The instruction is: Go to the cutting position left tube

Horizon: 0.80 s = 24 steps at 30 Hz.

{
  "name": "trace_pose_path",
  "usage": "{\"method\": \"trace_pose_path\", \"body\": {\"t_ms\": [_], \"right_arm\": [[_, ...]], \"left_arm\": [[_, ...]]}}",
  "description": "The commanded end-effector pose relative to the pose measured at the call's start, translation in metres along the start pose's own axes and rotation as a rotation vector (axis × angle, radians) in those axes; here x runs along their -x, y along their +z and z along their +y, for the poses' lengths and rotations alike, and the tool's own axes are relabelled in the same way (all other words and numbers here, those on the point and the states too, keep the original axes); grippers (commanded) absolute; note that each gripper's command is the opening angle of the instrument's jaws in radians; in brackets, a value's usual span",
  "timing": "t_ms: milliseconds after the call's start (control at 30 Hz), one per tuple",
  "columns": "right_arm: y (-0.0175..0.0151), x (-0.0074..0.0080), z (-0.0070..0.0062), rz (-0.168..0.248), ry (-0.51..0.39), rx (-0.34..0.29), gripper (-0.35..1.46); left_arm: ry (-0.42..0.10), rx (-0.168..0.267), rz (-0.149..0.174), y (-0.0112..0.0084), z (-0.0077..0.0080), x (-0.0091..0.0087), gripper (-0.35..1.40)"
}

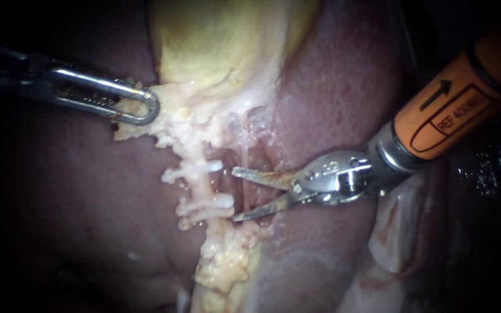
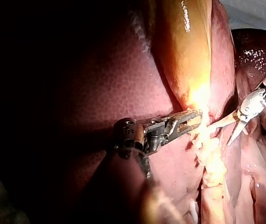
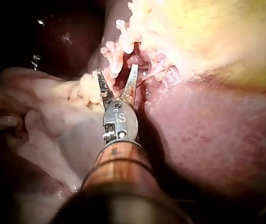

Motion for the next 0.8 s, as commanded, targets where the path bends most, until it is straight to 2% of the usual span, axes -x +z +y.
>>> {"method": "trace_pose_path", "body": {"t_ms": [33,133,333,567,667,800], "right_arm": [[0.0001,0.0004,0.0003,-0.001,0.002,0.001,1.45],[0.0003,0.0010,0.0010,0.000,0.000,-0.013,1.45],[0.0005,0.0013,0.0018,0.060,-0.029,-0.083,1.43],[0.0026,-0.0001,0.0020,0.112,-0.051,-0.174,1.40],[0.0035,-0.0008,0.0018,0.129,-0.050,-0.185,1.38],[0.0048,-0.0018,0.0015,0.132,-0.046,-0.199,1.35]], "left_arm": [[0.000,-0.001,0.000,0.0000,0.0000,0.0000,-0.35],[0.001,-0.001,0.000,0.0001,-0.0002,0.0001,-0.35],[0.001,-0.001,0.000,0.0001,-0.0002,0.0001,-0.35],[0.001,-0.001,0.000,0.0001,-0.0003,0.0000,-0.35],[0.001,-0.001,0.000,0.0002,-0.0003,0.0000,-0.35],[0.001,-0.001,0.000,0.0002,-0.0003,0.0000,-0.35]]}}
